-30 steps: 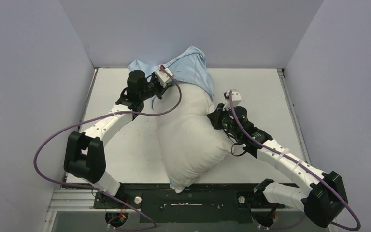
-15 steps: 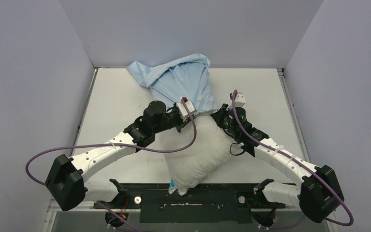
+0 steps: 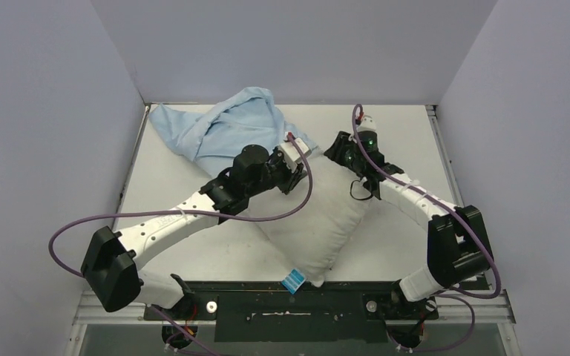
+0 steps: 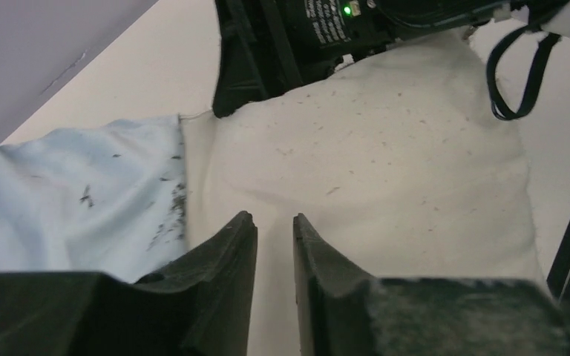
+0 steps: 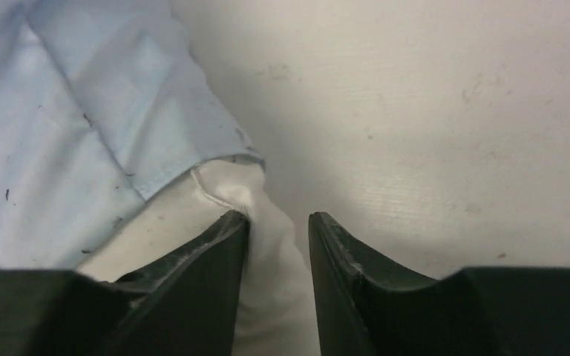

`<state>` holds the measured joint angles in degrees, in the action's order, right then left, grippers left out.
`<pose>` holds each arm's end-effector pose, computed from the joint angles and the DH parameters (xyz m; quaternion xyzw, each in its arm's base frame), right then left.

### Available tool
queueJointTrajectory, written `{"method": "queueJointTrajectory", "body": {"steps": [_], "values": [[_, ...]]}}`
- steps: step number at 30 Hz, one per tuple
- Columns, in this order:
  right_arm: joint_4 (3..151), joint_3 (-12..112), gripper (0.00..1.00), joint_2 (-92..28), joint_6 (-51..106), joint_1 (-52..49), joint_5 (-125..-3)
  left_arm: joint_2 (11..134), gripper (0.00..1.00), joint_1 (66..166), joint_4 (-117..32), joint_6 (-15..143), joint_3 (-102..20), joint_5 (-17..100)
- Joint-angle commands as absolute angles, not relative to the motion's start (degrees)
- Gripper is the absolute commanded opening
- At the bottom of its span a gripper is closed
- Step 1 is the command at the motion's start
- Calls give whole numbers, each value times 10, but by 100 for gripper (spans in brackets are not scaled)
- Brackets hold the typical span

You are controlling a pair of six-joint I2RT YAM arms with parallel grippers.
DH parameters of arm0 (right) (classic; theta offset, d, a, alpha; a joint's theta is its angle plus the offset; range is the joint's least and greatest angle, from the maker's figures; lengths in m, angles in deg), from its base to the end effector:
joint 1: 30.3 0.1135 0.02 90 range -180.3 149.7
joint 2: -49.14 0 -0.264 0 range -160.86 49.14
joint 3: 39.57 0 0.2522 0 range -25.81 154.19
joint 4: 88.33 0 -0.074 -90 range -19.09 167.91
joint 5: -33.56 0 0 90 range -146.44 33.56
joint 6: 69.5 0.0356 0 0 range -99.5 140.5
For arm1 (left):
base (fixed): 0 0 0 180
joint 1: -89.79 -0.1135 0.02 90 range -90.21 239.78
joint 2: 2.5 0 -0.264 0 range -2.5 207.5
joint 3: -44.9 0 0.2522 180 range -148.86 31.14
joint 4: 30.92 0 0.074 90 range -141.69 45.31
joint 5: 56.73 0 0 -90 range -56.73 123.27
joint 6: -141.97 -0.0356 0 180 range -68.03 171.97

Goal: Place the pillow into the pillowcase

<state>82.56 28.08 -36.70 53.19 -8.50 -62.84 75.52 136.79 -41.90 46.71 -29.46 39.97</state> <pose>0.3120 0.1291 0.2479 0.0520 0.8516 0.2802 0.4400 0.2170 -0.2388 0.3280 0.3800 0.6936 -0.2606 0.5537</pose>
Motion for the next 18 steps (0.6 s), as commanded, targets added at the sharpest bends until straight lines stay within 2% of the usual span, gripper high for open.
{"method": "queueJointTrajectory", "body": {"steps": [1, 4, 9, 12, 18], "values": [[793, 331, 47, -346, 502, -95, -592, 751, 29, 1376, -429, 477, -355, 388], [767, 321, 64, -307, 506, -101, -568, 739, 39, 1355, -440, 484, -351, 366], [695, 335, 81, -250, 505, -114, -526, 716, 45, 1296, -473, 500, -317, 339], [648, 342, 85, -219, 517, -116, -522, 698, 46, 1263, -483, 499, -284, 313], [605, 300, 86, -140, 567, -116, -579, 691, 48, 1223, -494, 469, -231, 299]]}}
